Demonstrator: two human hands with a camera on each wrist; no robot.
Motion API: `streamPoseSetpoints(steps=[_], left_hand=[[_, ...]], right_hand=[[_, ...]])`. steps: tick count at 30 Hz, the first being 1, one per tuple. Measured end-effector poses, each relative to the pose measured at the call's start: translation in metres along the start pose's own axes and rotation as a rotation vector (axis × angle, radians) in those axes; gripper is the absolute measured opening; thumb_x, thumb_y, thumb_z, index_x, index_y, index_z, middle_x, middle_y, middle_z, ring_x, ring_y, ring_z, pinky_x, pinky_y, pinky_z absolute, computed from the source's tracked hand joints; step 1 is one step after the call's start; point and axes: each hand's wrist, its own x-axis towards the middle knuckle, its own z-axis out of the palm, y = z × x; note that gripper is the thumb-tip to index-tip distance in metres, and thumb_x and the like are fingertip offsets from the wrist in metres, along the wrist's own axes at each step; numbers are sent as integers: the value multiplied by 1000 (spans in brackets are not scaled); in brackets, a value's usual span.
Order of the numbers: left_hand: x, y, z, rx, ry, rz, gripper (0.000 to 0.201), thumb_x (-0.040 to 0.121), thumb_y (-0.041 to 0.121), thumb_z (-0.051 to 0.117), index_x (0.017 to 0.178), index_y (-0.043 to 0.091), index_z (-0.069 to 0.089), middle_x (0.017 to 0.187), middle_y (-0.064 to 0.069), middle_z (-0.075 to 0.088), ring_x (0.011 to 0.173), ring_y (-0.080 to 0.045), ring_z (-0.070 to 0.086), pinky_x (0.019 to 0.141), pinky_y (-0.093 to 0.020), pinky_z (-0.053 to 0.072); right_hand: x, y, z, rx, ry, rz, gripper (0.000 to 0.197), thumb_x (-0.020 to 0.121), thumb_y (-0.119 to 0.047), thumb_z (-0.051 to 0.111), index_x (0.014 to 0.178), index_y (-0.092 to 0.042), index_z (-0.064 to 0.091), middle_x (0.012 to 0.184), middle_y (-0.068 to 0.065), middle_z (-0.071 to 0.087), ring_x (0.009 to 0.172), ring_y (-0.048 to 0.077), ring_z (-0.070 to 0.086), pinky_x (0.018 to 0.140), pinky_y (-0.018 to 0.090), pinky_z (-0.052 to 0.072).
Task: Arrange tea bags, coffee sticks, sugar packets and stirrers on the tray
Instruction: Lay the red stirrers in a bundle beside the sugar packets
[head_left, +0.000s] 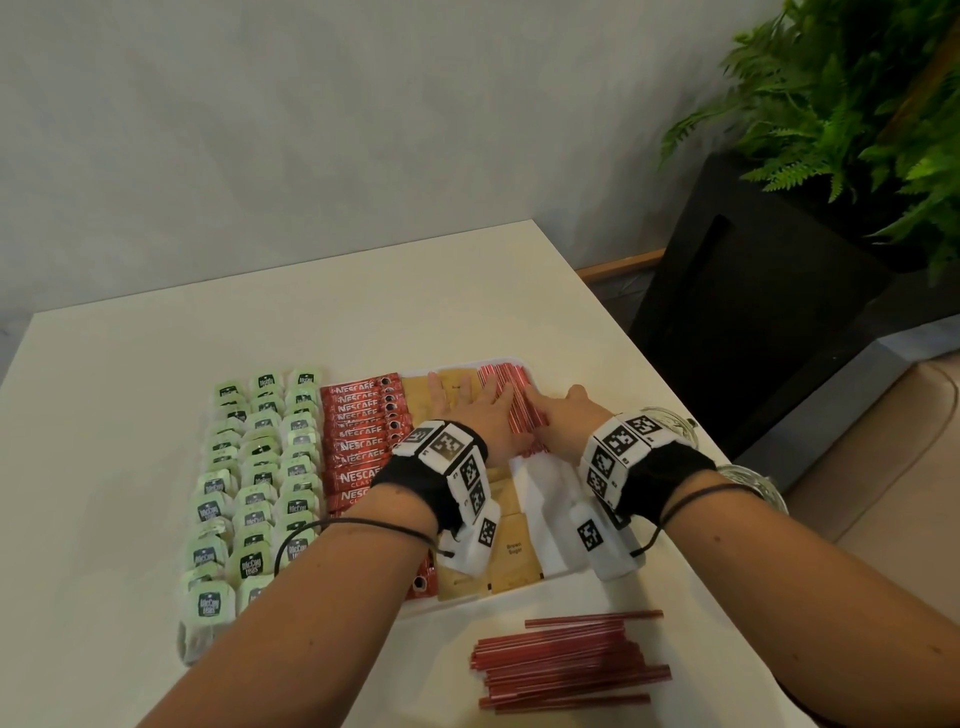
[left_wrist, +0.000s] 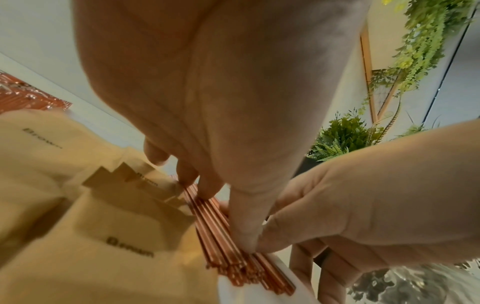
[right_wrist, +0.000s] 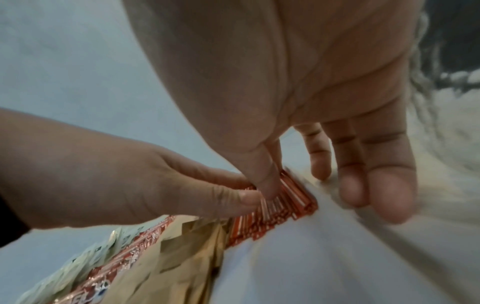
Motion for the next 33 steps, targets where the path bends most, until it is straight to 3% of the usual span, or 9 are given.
streamPoseSetpoints(steps=[6,13,18,23,28,33], left_hand=[[1,0,1,17,-13,-7,80,96,64,34,157,29,-5,165,0,-11,150,-33,-11,107,-68,-22],[2,-1,2,28,-15,3,92,89,73,36,157,28,-6,165,0,-10,150,-35,-10,104,-70,-23],[-8,1,-6,21,16,-11,95,89,73,37,157,24,-8,165,-1,-9,150,-34,-11,102,-69,-25],[-40,6,-19,60,85,3,93,89,73,37,157,24,-6,165,-1,-11,150,-31,-14,105,-68,-23],[-94,12,-24,34,133,69,99,90,62,52,157,19,-7,164,-3,-13,151,-29,-12,115,-60,-9],[-151,20,3,-17,155,188,99,86,52,66,157,17,6,165,-5,2,151,-27,4,120,-52,12]], right_hand=[[2,0,2,-5,28,14,62,101,-33,41,152,-42,8,136,17,28,106,35,55,92,38,47],[4,1,0,41,17,-7,76,96,-34,54,153,-41,5,138,19,29,112,38,53,97,41,47],[-10,-3,-6,79,126,15,83,96,-35,53,153,-32,-7,147,19,24,116,35,54,92,40,47],[-46,-3,-18,70,227,-50,87,95,-36,57,154,-31,-6,150,16,25,120,31,52,91,37,47],[-101,8,-14,15,256,-141,87,93,-41,59,155,-28,0,150,15,28,128,31,46,101,39,39],[-148,31,19,-81,147,-210,78,85,-46,68,150,-25,29,141,6,40,124,23,47,102,37,42]])
